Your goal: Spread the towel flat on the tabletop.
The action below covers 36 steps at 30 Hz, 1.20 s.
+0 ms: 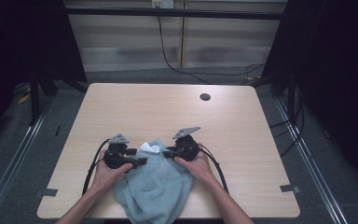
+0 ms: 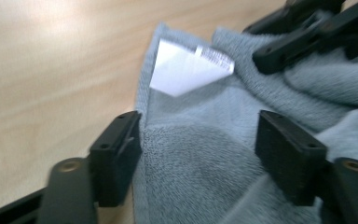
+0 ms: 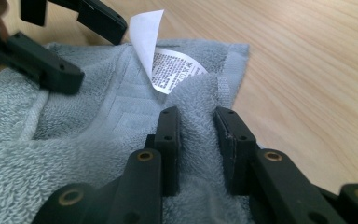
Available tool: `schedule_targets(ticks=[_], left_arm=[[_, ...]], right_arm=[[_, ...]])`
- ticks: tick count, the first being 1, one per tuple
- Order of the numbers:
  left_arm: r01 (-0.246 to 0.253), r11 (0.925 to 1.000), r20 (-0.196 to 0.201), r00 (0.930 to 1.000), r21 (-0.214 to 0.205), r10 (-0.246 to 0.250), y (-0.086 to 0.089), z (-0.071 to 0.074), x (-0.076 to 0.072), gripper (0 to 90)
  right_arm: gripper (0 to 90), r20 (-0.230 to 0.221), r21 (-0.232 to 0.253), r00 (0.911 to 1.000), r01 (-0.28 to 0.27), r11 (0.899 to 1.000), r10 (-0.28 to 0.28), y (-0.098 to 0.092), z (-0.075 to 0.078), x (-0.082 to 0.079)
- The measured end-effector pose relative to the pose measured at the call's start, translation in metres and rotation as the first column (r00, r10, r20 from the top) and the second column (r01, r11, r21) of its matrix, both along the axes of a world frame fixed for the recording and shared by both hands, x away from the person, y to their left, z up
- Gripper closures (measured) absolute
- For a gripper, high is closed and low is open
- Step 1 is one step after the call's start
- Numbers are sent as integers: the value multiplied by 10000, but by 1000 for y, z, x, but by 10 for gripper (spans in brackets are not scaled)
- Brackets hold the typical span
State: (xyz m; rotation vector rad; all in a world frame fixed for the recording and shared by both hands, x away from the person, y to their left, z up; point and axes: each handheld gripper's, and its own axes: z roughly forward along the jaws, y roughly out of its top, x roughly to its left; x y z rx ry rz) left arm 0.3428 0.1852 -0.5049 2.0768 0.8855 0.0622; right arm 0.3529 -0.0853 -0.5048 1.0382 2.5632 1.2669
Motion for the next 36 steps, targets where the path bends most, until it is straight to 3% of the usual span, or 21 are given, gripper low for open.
schedule_targets(ticks=[2, 4, 5, 6, 7, 10, 13, 15, 18, 19, 20, 22, 24, 27, 30, 34, 36], left_arm=[[123, 9995, 325, 9994, 303, -133, -3, 0, -2, 282], [265, 9959, 798, 9962, 862, -335, -9, 0, -8, 306], [373, 9932, 1011, 9937, 1100, -486, -13, 1, -11, 368], [741, 9889, 1185, 9889, 1286, -895, -15, 2, -14, 516], [824, 9850, 1299, 9862, 1516, -1025, -18, 2, -17, 610], [960, 9845, 1071, 9879, 1469, -1123, -18, 4, -19, 773], [994, 9902, 740, 9915, 983, -1068, -12, 3, -14, 824], [758, 9957, 582, 9952, 528, -788, -5, 5, -10, 825], [214, 9988, 652, 9977, -429, -185, 12, 17, -4, 827], [70, 9985, 736, 9973, -535, -30, 18, 22, -3, 829], [-145, 9980, 1025, 9945, -615, 208, 24, 29, -2, 829], [-528, 9907, 1208, 9903, -1257, 681, 38, 42, -1, 830], [-927, 9833, 1356, 9841, -1567, 1144, 49, 53, 1, 830], [-1257, 9719, 1451, 9770, -1992, 1561, 62, 67, 6, 830], [-1498, 9595, 1739, 9655, -2385, 1939, 68, 85, 11, 831], [-1731, 9470, 2268, 9446, -2706, 2374, 70, 120, 22, 834], [-1838, 9326, 2523, 9300, -3104, 2673, 71, 141, 27, 836]], right_arm=[[720, 36, 97, 10000, -2, 10000, 1, 0, -1, 1], [725, 13, 184, 10000, 20, 9998, -20, -1, -1, 1], [731, 0, 199, 10000, 56, 9998, -56, -1, -1, 1], [737, -2, 225, 10000, 82, 9997, -82, -1, -1, 1], [742, -17, 274, 9999, 113, 9996, -113, -2, 0, 1], [773, -14, 461, 9998, 209, 9987, -209, -5, 2, 1], [794, 185, 568, 9988, 440, 9974, -451, -11, 7, -1], [801, 322, 740, 9969, 693, 9949, -718, -19, 14, -2], [808, 784, 995, 9899, 1098, 9890, -1178, -34, 28, -3], [810, 983, 994, 9862, 1234, 9874, -1331, -40, 35, -3], [811, 1142, 1018, 9814, 1429, 9845, -1543, -46, 42, -3], [813, 1397, 1078, 9713, 1784, 9780, -1926, -60, 57, -3], [816, 1643, 1138, 9579, 2185, 9692, -2353, -76, 70, -3], [817, 1957, 1207, 9322, 2852, 9508, -3044, -98, 89, -1], [818, 2316, 1357, 9056, 3316, 9336, -3553, -115, 111, 1], [818, 2757, 1647, 8676, 3814, 9096, -4137, -131, 143, 10], [818, 2928, 1788, 8487, 4040, 8971, -4405, -137, 160, 19]])
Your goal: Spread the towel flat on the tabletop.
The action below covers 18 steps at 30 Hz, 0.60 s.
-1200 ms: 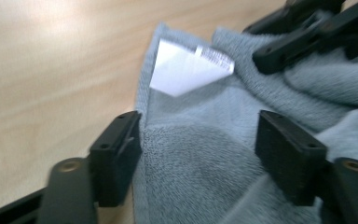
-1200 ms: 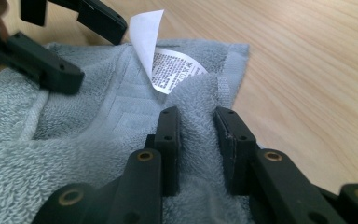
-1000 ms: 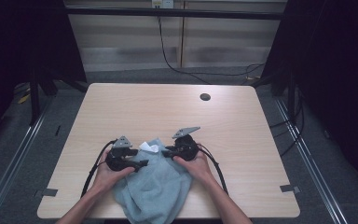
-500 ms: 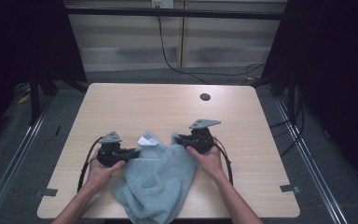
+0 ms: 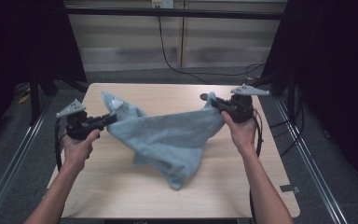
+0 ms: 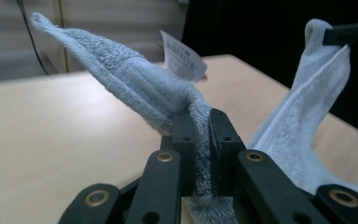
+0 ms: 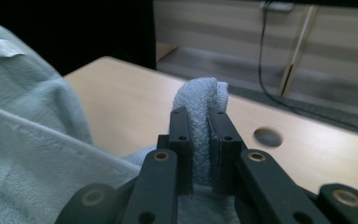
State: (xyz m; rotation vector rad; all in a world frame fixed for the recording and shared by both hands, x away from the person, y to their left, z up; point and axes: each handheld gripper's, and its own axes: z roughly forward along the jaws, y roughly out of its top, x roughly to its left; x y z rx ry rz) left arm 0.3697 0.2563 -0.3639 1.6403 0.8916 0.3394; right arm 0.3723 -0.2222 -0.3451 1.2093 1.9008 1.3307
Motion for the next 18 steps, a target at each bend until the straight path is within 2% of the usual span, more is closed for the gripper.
schedule_targets(ticks=[3, 6, 7, 9, 10, 12, 15, 17, 18], left_arm=[[-297, 9995, 522, 9982, -71, 300, 0, 31, 7, 836], [-564, 9983, 1175, 9914, -133, 576, 2, 57, 6, 836], [-578, 9979, 1351, 9889, -280, 611, 3, 63, 5, 836], [-583, 9979, 1636, 9846, -267, 619, 4, 67, -1, 836], [-542, 9982, 1523, 9867, -254, 574, 3, 65, -5, 836], [-370, 9993, 1346, 9903, 113, 352, 0, 49, -10, 836], [104, 9994, 561, 9983, 333, -123, -9, 15, -14, 835], [663, 9976, 33, 9978, 219, -664, -20, -5, -20, 834], [993, 9946, -50, 9951, 303, -992, -25, -13, -24, 834]], right_arm=[[818, 401, -14, 9987, 331, 9994, -331, -4, 28, 14], [818, 1119, -121, 9932, 325, 9994, -309, -5, 63, 22], [818, 1399, -77, 9895, 388, 9992, -373, -6, 73, 21], [818, 1908, 224, 9812, 239, 9995, -278, -8, 87, 15], [818, 2076, 268, 9779, 209, 9994, -260, -8, 89, 11], [819, 1990, 16, 9798, 168, 9999, -168, -7, 81, 3], [819, 1411, -161, 9900, 103, 9998, -79, -11, 48, -7], [818, 918, -2, 9958, 49, 10000, -49, -16, 26, -11], [818, 781, -52, 9969, 91, 9999, -87, -18, 16, -13]])
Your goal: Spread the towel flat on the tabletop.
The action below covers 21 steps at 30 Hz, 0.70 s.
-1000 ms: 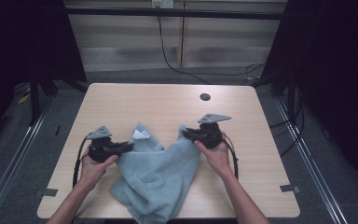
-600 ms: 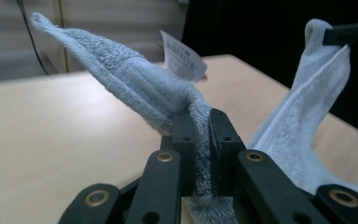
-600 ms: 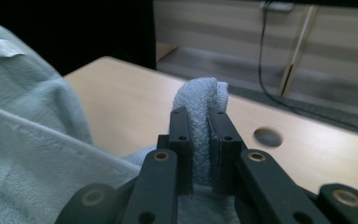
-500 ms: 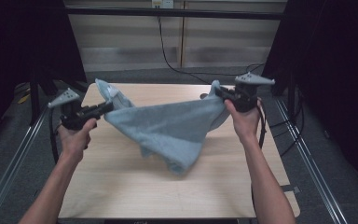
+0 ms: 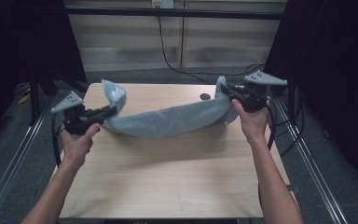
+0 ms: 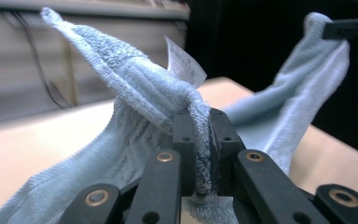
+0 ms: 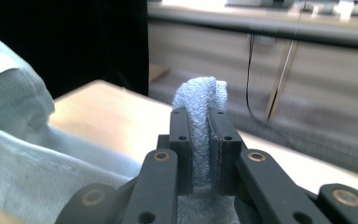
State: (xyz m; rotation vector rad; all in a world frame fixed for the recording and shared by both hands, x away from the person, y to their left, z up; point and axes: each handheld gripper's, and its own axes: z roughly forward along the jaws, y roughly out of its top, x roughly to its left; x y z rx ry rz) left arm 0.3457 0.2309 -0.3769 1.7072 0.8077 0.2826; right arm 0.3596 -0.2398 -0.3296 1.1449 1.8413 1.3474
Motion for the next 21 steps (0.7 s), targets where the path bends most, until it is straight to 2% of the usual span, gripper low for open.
schedule_targets(ticks=[2, 3, 5, 7, 10, 12, 13, 14, 15, 17, 18, 19, 20, 21], left_arm=[[639, 9976, -208, 9978, 257, -634, -13, -14, -11, 833], [970, 9945, -323, 9949, 406, -957, -19, -21, -16, 831], [1404, 9880, -656, 9885, 644, -1361, -28, -37, -23, 826], [1755, 9818, -1250, 9782, 722, -1657, -34, -58, -27, 822], [2161, 9682, -1864, 9638, 1263, -1908, -46, -86, -32, 818], [2574, 9512, -2137, 9520, 1702, -2193, -55, -95, -35, 810], [2671, 9461, -2192, 9493, 1833, -2255, -60, -99, -36, 803], [2778, 9420, -2371, 9436, 1883, -2309, -64, -103, -38, 794], [2912, 9356, -2526, 9378, 1997, -2380, -68, -107, -39, 780], [3277, 9174, -2743, 9250, 2258, -2629, -74, -113, -41, 722], [3322, 9174, -2746, 9232, 2190, -2688, -75, -113, -42, 695], [3340, 9209, -2687, 9228, 2011, -2760, -74, -112, -42, 647], [3305, 9239, -2516, 9267, 1927, -2791, -72, -108, -43, 605], [3188, 9288, -2321, 9335, 1892, -2732, -69, -104, -42, 582]], right_arm=[[818, -430, -81, 9991, 3, 10000, -6, -3, -19, -3], [817, -602, -205, 9982, 56, 9998, -68, -5, -28, -5], [816, -1116, -114, 9937, 54, 9999, -66, -12, -50, -8], [812, -1656, -196, 9861, 88, 9998, -119, -16, -75, -13], [807, -2310, -88, 9729, -147, 9999, 122, -19, -112, -24], [806, -2723, -72, 9619, -285, 9996, 254, -18, -133, -31], [804, -2843, -76, 9584, -287, 9996, 254, -17, -142, -33], [803, -3012, 11, 9530, -333, 9994, 321, -16, -150, -35], [802, -3151, -105, 9485, -370, 9993, 318, -15, -156, -35], [795, -3276, -197, 9443, -383, 9991, 297, -13, -160, -34], [788, -3318, -147, 9428, -390, 9991, 319, -14, -160, -34], [766, -3367, -41, 9411, -360, 9993, 325, -15, -160, -34], [731, -3427, 31, 9386, -424, 9991, 409, -16, -159, -35], [696, -3412, -12, 9388, -516, 9987, 481, -15, -158, -37]])
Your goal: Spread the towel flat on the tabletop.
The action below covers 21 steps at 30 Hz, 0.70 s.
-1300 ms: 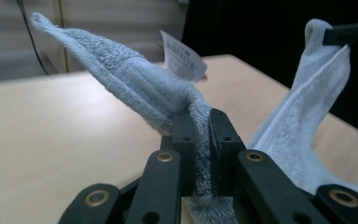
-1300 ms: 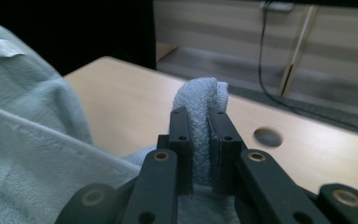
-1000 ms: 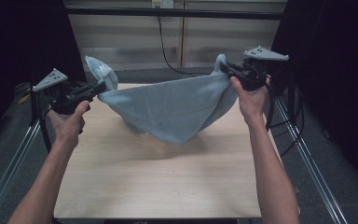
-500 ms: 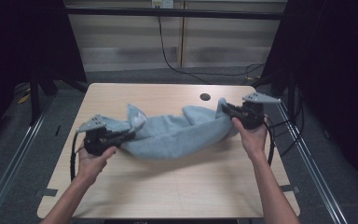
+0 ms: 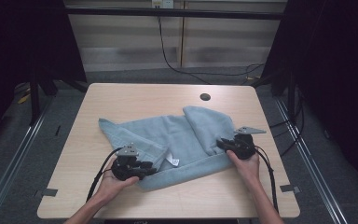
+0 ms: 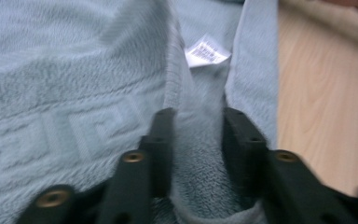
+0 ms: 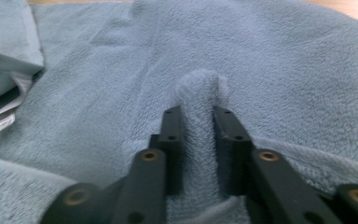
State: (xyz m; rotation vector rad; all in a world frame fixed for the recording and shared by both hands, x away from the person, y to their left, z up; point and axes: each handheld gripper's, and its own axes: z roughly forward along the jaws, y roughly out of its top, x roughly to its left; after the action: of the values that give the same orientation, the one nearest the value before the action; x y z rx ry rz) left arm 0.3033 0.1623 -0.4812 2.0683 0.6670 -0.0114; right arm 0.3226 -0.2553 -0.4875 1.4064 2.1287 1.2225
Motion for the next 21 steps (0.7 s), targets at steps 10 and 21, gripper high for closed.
schedule_targets(ticks=[10, 21], left_arm=[[-2118, 9707, 137, 9766, -1139, 2147, 54, 21, 34, 475], [-2161, 9658, 981, 9742, 1434, 2034, 43, -24, 50, 498]], right_arm=[[434, 686, 340, 9971, -345, 9988, 321, 0, 38, -53], [369, -301, 82, 9969, -730, 9973, 733, 11, 5, -86]])
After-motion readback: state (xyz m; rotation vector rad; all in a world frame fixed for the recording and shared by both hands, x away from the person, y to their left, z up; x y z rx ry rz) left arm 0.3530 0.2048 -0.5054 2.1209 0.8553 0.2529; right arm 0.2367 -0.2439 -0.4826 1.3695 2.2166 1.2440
